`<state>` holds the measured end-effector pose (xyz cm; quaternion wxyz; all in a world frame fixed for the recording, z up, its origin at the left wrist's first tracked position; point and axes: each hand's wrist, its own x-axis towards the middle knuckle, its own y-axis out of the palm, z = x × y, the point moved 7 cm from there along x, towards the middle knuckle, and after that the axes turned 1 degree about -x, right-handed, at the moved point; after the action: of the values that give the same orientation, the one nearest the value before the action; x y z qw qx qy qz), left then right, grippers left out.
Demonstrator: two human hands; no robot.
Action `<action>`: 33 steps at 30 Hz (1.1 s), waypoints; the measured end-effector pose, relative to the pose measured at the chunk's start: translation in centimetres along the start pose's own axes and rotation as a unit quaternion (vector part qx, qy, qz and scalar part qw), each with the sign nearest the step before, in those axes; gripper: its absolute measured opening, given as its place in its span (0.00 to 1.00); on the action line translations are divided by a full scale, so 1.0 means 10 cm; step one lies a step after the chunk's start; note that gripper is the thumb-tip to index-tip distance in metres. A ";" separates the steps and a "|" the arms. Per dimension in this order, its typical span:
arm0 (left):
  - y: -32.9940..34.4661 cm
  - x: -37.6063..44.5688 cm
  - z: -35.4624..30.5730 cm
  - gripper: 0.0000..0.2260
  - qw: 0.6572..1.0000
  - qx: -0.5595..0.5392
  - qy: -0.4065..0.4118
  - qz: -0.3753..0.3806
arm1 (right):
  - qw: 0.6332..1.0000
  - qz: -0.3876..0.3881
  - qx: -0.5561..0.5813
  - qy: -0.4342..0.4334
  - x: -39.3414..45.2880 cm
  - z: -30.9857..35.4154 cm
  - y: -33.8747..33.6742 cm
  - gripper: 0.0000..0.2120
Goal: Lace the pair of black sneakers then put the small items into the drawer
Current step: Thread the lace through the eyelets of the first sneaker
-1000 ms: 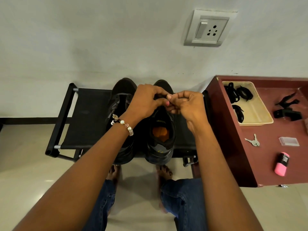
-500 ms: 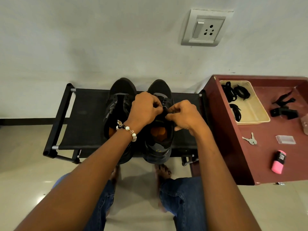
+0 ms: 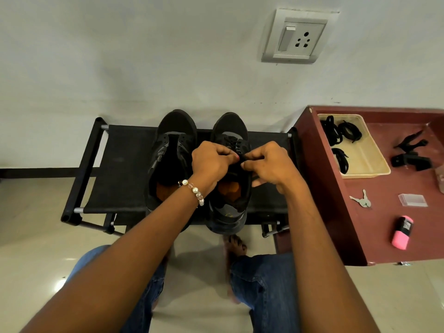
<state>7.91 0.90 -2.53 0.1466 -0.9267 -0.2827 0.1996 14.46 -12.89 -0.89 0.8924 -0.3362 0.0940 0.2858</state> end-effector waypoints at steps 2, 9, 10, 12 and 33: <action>0.01 -0.01 0.01 0.01 1.000 0.002 -0.005 -0.005 | 1.000 0.002 0.003 -0.001 0.00 0.01 0.00 0.03; 0.04 -0.08 -0.03 0.01 0.997 0.054 0.022 -0.043 | 1.000 0.019 0.007 -0.021 -0.01 0.01 0.00 0.05; 0.04 -0.07 0.01 0.01 0.999 0.023 0.006 -0.041 | 0.999 0.030 0.015 -0.022 -0.02 0.01 0.00 0.06; 0.03 -0.06 0.05 0.02 0.999 -0.009 -0.021 -0.033 | 0.997 0.056 0.046 -0.016 -0.02 -0.02 0.02 0.07; -0.11 -0.22 -0.17 0.27 0.933 0.318 0.162 -0.037 | 0.708 -0.171 0.684 -0.033 -0.08 -0.15 -0.48 0.07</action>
<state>6.43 0.21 0.01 0.4850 -0.8401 -0.2112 0.1201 16.58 -17.18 0.89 0.9140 0.3660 0.1752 -0.0030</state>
